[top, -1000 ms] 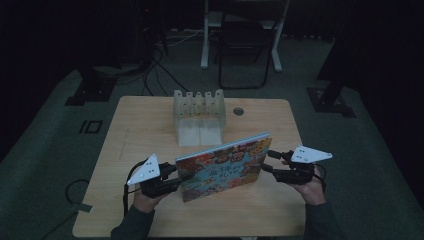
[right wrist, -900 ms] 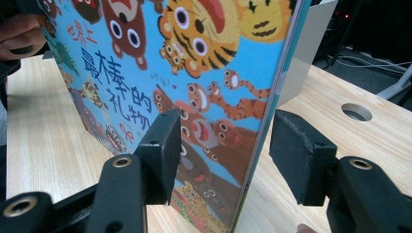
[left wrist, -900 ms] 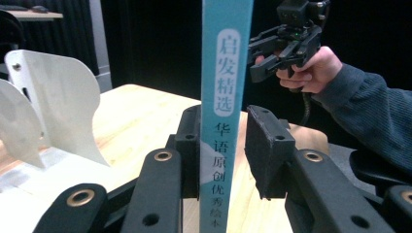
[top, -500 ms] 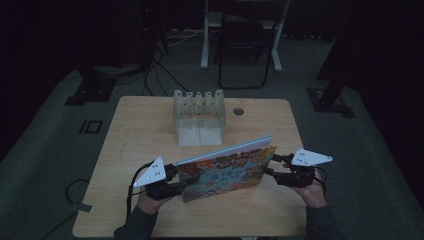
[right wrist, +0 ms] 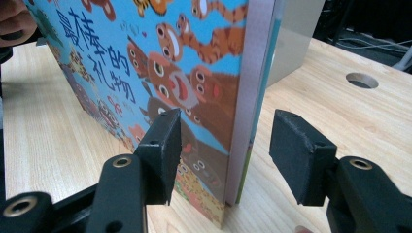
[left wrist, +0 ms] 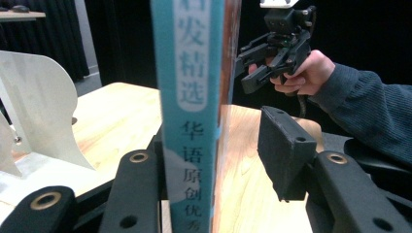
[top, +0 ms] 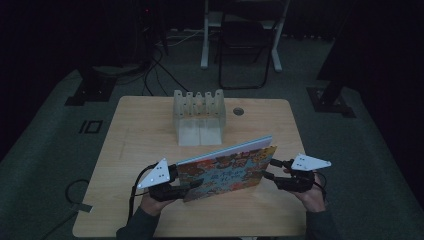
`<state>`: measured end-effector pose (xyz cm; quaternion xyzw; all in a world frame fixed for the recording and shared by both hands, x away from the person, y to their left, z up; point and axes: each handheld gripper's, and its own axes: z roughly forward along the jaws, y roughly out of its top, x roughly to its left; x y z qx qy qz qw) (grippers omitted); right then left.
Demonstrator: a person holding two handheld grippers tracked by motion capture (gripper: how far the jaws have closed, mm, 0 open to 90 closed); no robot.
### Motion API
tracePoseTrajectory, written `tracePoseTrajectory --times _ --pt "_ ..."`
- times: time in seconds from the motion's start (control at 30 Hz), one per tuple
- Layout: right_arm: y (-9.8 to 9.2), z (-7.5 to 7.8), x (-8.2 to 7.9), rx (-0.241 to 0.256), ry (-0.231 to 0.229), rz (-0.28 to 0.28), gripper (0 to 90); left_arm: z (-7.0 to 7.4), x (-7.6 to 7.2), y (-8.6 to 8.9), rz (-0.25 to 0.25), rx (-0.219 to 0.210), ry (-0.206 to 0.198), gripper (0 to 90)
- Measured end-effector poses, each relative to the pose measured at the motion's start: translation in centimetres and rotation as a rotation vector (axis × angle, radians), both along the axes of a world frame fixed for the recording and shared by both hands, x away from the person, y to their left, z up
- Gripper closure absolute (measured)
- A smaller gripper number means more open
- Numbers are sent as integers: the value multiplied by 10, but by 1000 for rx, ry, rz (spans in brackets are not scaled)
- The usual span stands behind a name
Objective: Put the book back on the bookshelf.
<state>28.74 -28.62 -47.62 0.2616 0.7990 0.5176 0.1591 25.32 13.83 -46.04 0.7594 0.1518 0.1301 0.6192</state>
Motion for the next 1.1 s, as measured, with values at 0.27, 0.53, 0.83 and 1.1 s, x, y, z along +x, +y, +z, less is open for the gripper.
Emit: tracePoseTrajectory --times 0.27,0.53,0.83,1.1 --pt "-3 -11 -1 0 22 -9 438 -4 2 -6 19 3 8 531" --pt "-5 -21 -3 11 41 -19 435 -8 3 -10 22 -32 -2 477" --pt "-6 -27 -3 13 50 -21 436 -12 5 -16 23 -54 -2 479" --pt "-6 -31 -4 11 58 -21 437 -14 7 -17 36 -67 8 599"
